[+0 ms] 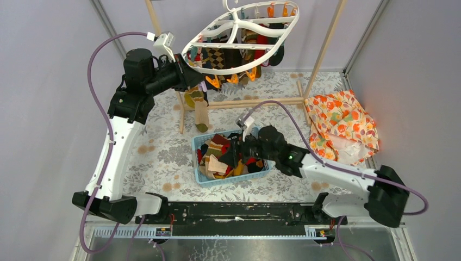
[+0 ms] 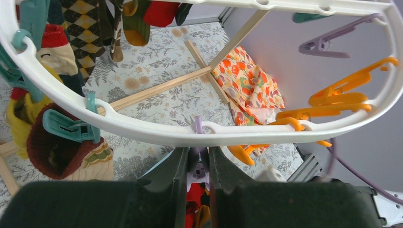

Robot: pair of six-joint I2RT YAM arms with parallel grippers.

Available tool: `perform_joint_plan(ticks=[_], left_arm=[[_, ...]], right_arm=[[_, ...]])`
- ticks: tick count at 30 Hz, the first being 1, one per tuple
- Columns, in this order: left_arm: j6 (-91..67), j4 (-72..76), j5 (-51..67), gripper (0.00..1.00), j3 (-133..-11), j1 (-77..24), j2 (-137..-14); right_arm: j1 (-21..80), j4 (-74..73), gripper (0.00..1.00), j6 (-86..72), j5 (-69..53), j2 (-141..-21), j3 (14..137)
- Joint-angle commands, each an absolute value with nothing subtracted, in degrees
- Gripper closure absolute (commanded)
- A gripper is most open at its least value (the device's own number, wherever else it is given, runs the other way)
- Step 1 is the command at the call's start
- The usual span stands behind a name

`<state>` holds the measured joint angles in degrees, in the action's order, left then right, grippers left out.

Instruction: Clip the socks to the hanger

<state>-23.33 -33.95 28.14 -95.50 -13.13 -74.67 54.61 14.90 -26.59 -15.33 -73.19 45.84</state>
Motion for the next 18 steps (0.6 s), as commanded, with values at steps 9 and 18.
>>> perform_joint_plan(ticks=[9, 18], left_arm=[[-21.89, -32.85, 29.14, 1.0, -95.83, -12.92, -74.98], [-21.8, -33.85, 29.05, 1.0, -97.02, -12.92, -75.39]], right_arm=[[62.6, 6.98, 0.32, 26.55, -2.57, -66.17, 39.97], [71.37, 5.01, 0.35, 45.29, 12.65, -73.72, 45.88]])
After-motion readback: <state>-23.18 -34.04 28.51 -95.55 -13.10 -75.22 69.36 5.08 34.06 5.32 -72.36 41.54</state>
